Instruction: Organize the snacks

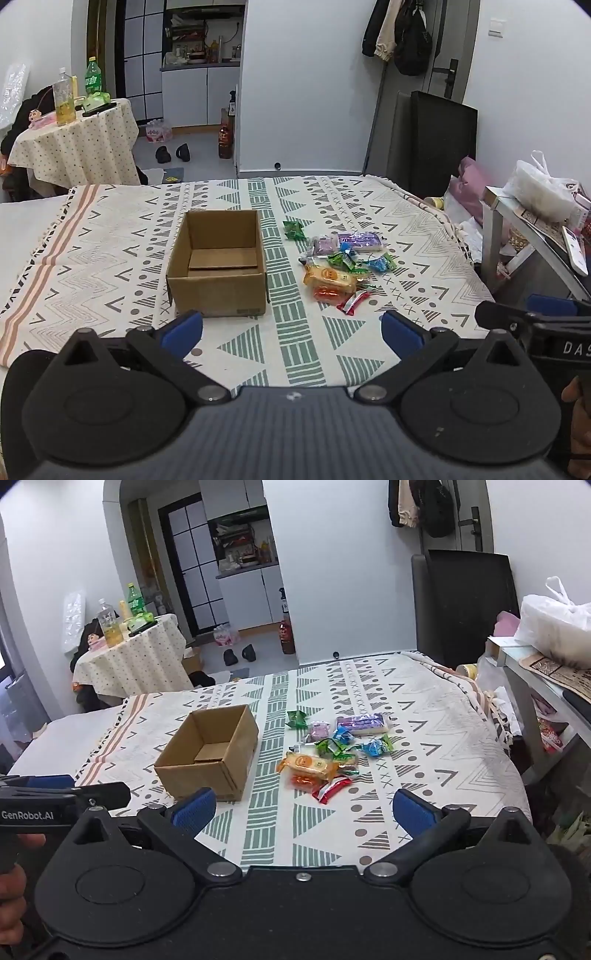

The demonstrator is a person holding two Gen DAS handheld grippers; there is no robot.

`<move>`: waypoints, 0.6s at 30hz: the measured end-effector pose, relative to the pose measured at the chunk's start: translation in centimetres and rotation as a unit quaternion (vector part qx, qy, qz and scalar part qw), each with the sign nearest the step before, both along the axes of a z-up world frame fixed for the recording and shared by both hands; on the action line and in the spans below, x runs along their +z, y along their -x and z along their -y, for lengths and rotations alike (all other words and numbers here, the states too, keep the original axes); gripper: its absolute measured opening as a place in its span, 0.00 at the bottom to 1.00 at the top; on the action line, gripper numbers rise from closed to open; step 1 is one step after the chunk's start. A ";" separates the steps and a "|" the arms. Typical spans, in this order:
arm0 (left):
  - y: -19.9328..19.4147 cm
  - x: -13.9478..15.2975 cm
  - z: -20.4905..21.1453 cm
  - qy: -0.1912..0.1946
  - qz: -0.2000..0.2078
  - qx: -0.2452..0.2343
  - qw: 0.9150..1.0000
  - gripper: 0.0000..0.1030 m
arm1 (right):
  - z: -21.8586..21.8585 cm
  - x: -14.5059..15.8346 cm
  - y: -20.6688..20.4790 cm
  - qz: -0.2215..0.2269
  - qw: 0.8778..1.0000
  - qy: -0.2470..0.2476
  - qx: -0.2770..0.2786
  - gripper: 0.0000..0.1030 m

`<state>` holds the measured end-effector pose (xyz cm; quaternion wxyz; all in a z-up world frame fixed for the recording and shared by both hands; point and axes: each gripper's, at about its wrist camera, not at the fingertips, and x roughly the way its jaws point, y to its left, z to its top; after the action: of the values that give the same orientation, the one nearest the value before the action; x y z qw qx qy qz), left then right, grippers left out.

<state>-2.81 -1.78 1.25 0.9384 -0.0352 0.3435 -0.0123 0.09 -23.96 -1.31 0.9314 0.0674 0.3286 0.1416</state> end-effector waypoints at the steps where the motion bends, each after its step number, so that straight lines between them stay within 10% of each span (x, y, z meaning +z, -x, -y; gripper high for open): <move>1: 0.1 0.0 0.1 0.000 0.001 -0.001 1.000 1.00 | -0.1 0.0 0.0 -0.001 1.000 0.002 0.000 1.00; 18: 0.1 -0.4 0.2 0.012 -0.002 -0.003 1.000 1.00 | -0.5 -0.3 0.0 -0.004 1.000 0.025 0.007 1.00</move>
<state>-2.93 -2.02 0.89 0.9373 -0.0455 0.3451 -0.0192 0.06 -23.46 -1.56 0.9303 0.0419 0.3366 0.1395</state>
